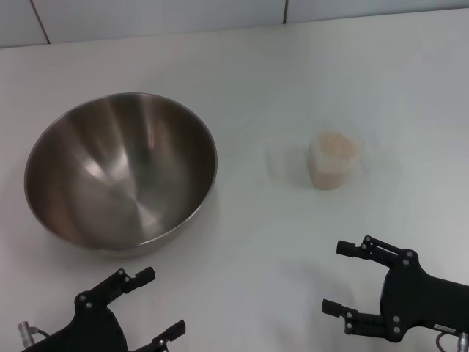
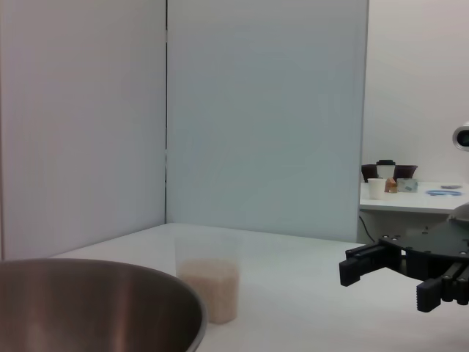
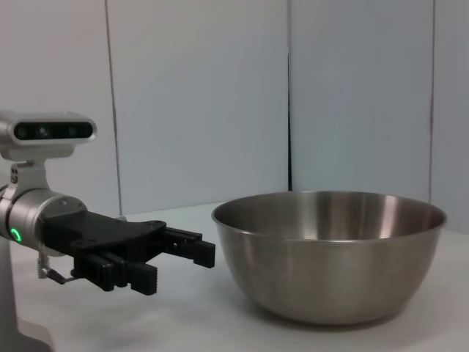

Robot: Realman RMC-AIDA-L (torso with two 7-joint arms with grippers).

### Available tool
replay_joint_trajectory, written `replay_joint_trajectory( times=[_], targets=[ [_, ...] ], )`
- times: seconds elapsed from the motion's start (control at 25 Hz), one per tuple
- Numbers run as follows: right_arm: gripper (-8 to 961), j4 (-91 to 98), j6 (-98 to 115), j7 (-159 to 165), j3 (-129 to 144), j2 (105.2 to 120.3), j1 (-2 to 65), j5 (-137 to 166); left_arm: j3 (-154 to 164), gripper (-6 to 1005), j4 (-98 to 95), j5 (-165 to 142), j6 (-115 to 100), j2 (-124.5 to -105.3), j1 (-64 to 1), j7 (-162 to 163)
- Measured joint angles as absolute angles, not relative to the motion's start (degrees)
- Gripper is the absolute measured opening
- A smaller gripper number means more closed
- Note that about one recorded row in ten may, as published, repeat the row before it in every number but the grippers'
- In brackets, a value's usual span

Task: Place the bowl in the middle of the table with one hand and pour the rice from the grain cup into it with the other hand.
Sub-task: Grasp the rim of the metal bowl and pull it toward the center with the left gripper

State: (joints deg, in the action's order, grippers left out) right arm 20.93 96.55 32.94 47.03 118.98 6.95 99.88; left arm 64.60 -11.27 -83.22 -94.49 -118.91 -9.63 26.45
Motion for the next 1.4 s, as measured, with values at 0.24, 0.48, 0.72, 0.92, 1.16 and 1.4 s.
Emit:
replay_joint_trajectory(
  times=[0.24,0.48,0.72,0.92,1.16,1.4],
  targets=[
    [837,20.8,95.9,32.8,46.9,119.0,7.0,99.8,64.6,800,-11.3,-83.2,-94.4,-118.92,-9.9,27.5],
    [836,20.7,95.9,32.8,46.3,119.01,7.2,99.7,64.6,801,-11.5,-83.2,-94.7,-118.86,-10.0,27.9],
    [837,20.3,96.1,33.1,45.6,119.07,7.5,99.7,53.0,801,-16.0,-81.9,-112.3,-118.16,-9.4,40.0],
    [837,19.7,96.5,33.1,44.8,119.09,7.9,99.7,45.0,801,-36.2,-82.1,-105.8,-118.48,-9.9,67.8],
    [836,19.6,97.1,33.2,44.0,119.09,8.2,99.7,49.9,800,-65.9,-92.3,-82.0,-118.29,-9.6,97.6],
    [836,19.6,98.5,33.3,42.8,119.15,8.1,99.6,51.5,801,-75.4,-114.5,-77.0,-118.2,-15.9,115.5]
  ],
)
